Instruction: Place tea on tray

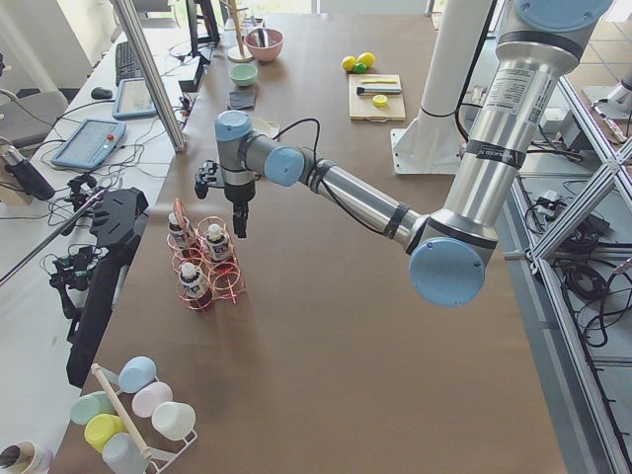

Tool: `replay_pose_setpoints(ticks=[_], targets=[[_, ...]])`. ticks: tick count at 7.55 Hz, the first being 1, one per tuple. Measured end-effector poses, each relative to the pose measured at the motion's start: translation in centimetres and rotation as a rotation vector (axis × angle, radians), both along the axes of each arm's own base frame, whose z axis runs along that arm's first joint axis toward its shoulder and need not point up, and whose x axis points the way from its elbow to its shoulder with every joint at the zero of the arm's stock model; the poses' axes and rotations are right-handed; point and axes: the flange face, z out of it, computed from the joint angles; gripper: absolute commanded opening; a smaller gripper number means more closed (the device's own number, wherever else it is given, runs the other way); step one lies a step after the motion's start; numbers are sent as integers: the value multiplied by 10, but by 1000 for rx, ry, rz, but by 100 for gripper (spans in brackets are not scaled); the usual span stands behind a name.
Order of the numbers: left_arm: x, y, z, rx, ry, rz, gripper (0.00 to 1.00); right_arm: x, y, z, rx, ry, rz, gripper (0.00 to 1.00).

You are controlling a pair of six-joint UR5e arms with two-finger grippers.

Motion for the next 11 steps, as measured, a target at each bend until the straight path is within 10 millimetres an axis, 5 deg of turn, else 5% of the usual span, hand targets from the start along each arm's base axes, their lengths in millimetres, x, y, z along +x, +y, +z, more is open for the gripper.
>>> replay_pose_setpoints(ticks=[2, 4, 7, 9, 10, 11], targets=[[5, -25, 4, 6, -2, -6, 96, 0, -2, -2, 5, 1, 0, 100], [1, -47, 23, 29, 5, -22, 76, -1, -4, -3, 6, 1, -2, 100], [0, -57, 25, 40, 8, -29, 58, -2, -4, -2, 4, 1, -5, 100], [1, -58, 24, 42, 9, -30, 33, -3, -5, 0, 1, 2, -7, 100], [3, -59, 23, 43, 9, -28, 3, -3, -4, 1, -2, 2, -7, 100], [4, -60, 21, 44, 10, -28, 0, -3, -3, 3, -4, 2, -8, 100]])
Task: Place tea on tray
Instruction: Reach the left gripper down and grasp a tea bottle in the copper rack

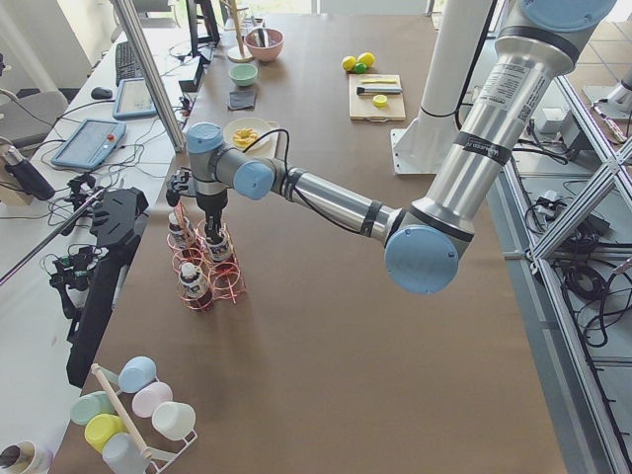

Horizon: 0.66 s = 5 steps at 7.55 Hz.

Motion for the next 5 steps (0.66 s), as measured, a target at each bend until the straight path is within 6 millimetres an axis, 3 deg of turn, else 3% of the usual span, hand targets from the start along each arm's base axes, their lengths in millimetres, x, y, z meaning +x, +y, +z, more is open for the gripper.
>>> replay_pose_setpoints(ticks=[5], targets=[[-3, -4, -9, 11, 3, -6, 0, 0, 0, 1, -2, -1, 0, 100]])
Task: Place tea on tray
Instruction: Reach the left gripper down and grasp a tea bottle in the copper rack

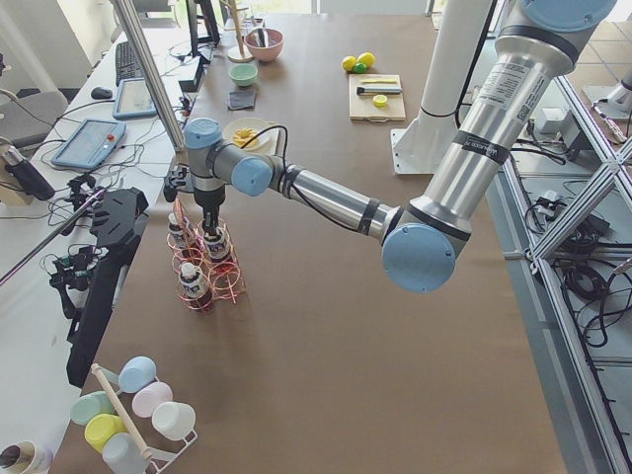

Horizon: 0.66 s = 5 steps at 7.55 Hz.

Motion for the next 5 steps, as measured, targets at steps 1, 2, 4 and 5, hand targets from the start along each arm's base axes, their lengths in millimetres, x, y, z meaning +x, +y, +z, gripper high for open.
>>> replay_pose_setpoints(ticks=[1, 2, 4, 5], targets=[[-7, -2, -3, 6, 1, -11, 0, 0, 0, 0, 0, -1, 0, 100], [-17, -4, -7, 13, 3, -25, 0, 0, 1, 1, -2, -1, 0, 100], [-40, -8, -15, 24, 5, -59, 0, 0, 3, 2, -6, -1, 0, 100], [-50, -8, -22, 33, 8, -73, 0, 0, 3, 3, -7, -1, 0, 100]])
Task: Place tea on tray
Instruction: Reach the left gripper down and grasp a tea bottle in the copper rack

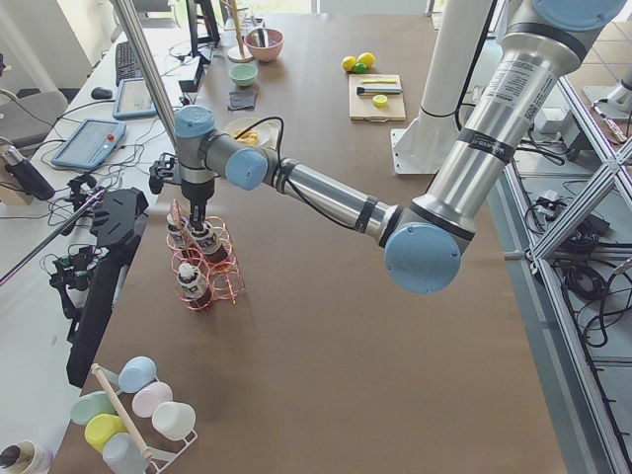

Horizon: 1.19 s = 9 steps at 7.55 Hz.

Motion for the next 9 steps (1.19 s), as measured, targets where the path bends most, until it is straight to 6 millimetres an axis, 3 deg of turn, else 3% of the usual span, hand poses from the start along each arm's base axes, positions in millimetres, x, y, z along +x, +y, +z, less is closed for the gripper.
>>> replay_pose_setpoints(ticks=[9], targets=[[-56, 58, -69, 27, -6, -53, 0, -1, 5, 8, -16, -4, -1, 100]])
